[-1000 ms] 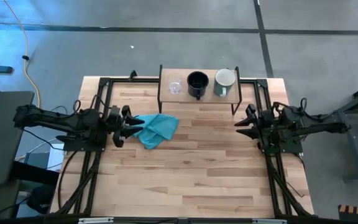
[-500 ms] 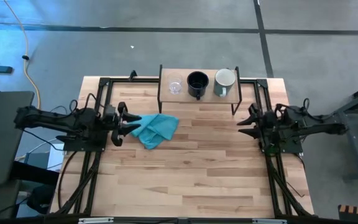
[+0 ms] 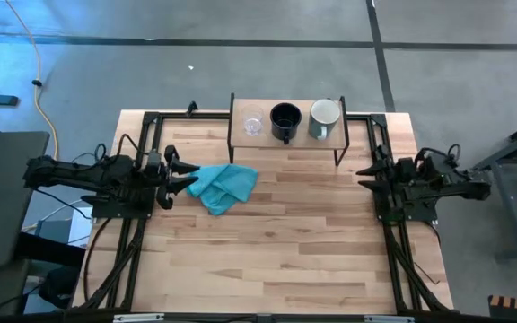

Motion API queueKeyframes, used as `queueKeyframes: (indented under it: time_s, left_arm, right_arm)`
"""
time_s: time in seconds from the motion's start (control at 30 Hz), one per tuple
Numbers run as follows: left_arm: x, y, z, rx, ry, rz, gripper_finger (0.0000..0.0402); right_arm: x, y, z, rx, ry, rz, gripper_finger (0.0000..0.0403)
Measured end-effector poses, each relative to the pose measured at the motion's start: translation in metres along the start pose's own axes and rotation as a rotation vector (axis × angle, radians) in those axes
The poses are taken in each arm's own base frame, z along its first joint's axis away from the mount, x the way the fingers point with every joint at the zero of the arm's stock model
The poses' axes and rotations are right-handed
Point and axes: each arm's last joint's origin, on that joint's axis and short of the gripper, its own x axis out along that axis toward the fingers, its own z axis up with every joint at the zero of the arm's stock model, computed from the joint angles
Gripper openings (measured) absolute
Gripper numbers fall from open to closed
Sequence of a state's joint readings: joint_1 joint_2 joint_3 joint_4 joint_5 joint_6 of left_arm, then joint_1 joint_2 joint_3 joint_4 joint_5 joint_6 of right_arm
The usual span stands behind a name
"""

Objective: Stack small to large cups/mugs on shelf
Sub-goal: Return to Home Position

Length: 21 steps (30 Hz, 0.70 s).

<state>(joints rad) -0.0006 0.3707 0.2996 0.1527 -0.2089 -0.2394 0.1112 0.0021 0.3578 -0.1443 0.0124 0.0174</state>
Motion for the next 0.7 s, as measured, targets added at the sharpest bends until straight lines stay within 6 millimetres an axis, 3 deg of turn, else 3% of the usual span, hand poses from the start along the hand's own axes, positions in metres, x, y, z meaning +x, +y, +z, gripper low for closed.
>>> queueKeyframes:
  time_s: [0.2,0.4,0.6,0.7]
  left_arm:
    - [-0.002,0.000,0.004,0.016,-0.043,0.021,0.0152]
    - [-0.005,0.002,0.003,0.023,-0.053,0.038,0.0152]
    - [-0.011,0.010,-0.031,-0.024,-0.256,-0.044,0.0152]
    - [-0.014,0.012,-0.042,-0.041,-0.273,-0.102,0.0152]
  right_arm:
    - [0.010,-0.001,-0.025,-0.013,-0.077,-0.020,0.0108]
    - [0.013,-0.002,-0.034,0.005,-0.111,-0.036,0.0108]
    - [0.013,-0.002,-0.035,-0.014,-0.129,-0.036,0.0108]
    - [0.013,-0.002,-0.035,-0.023,-0.131,-0.036,0.0108]
